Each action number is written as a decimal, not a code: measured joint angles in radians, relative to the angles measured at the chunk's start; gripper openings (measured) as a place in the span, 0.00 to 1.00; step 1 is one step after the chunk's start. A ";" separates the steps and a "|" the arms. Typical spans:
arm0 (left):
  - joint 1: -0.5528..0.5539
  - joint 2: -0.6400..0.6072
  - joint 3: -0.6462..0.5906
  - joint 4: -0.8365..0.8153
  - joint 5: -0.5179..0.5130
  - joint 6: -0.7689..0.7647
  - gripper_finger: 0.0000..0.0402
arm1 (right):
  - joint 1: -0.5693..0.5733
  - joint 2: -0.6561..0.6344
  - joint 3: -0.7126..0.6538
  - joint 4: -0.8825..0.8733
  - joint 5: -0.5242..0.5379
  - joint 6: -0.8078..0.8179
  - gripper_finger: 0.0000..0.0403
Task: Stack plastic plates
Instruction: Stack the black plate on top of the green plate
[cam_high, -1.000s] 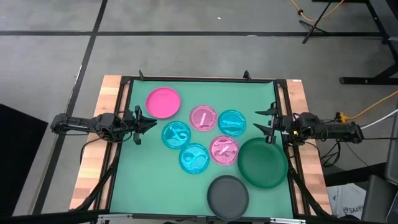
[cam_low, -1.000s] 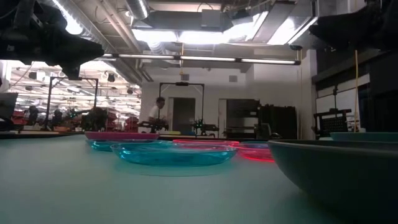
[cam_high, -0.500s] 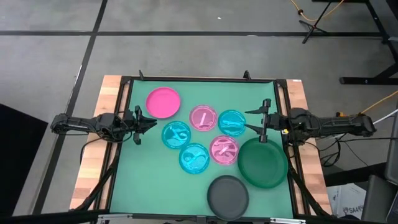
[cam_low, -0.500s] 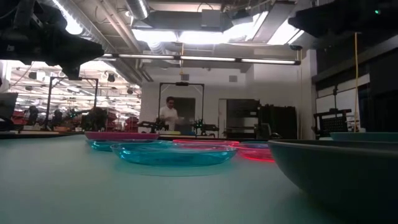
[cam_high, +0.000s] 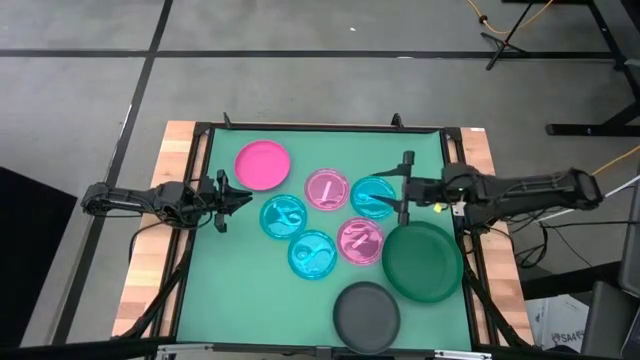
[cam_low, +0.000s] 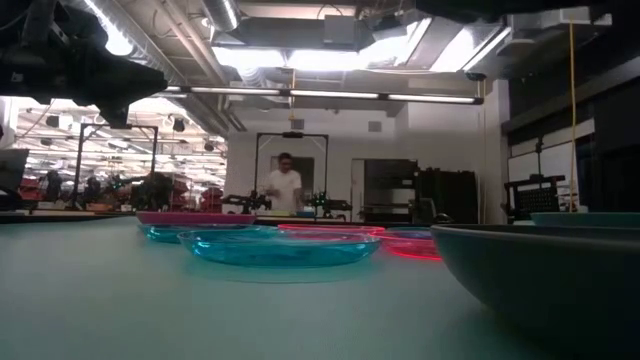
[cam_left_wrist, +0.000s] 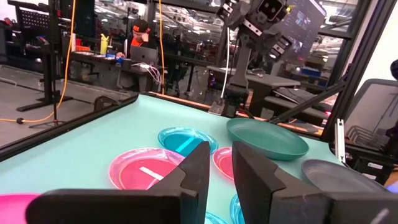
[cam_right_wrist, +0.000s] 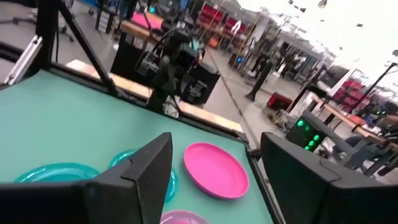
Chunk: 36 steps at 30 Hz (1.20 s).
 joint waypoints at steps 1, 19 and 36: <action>0.000 0.000 0.000 0.000 0.000 0.000 0.15 | 0.000 0.023 0.025 -0.015 0.000 0.000 0.59; 0.000 0.000 0.000 -0.001 -0.001 0.000 0.15 | 0.023 0.362 0.289 -0.146 -0.266 -0.057 0.59; 0.000 0.000 0.000 -0.001 0.000 0.000 0.15 | 0.275 0.490 0.325 -0.158 -0.259 -0.130 0.59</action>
